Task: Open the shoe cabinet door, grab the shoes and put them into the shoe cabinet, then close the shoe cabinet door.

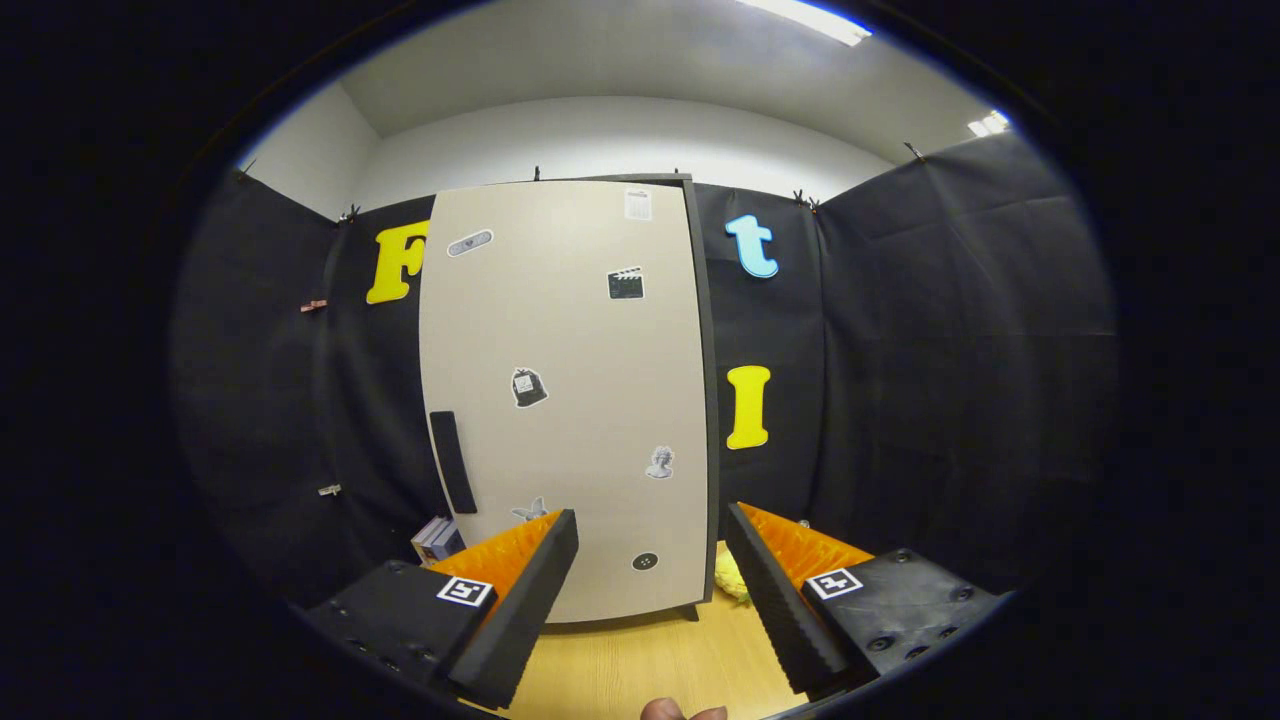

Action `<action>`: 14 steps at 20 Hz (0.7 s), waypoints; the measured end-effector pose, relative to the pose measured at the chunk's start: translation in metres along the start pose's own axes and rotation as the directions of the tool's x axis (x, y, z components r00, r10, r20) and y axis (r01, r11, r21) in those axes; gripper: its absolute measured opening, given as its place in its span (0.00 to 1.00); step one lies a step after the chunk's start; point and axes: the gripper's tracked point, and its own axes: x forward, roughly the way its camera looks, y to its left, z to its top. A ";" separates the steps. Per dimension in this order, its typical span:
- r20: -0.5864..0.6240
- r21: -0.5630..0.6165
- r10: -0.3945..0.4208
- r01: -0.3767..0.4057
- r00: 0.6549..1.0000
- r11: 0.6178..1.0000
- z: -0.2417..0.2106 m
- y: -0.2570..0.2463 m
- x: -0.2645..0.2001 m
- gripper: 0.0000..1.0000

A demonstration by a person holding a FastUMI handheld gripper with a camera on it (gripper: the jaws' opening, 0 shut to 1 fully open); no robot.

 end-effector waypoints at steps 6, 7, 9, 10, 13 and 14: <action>-0.003 0.001 -0.001 0.001 1.000 1.000 -0.001 -0.002 -0.001 0.98; -0.002 0.001 -0.001 0.001 1.000 1.000 -0.001 -0.002 -0.001 0.98; -0.001 0.000 -0.002 0.002 1.000 1.000 -0.001 -0.003 -0.001 0.98; 0.000 0.002 -0.003 0.003 1.000 1.000 0.000 -0.003 -0.001 0.98; 0.004 0.008 -0.006 0.006 1.000 1.000 0.001 -0.006 -0.002 0.98; 0.005 0.007 -0.008 0.008 1.000 1.000 0.001 -0.006 -0.002 0.98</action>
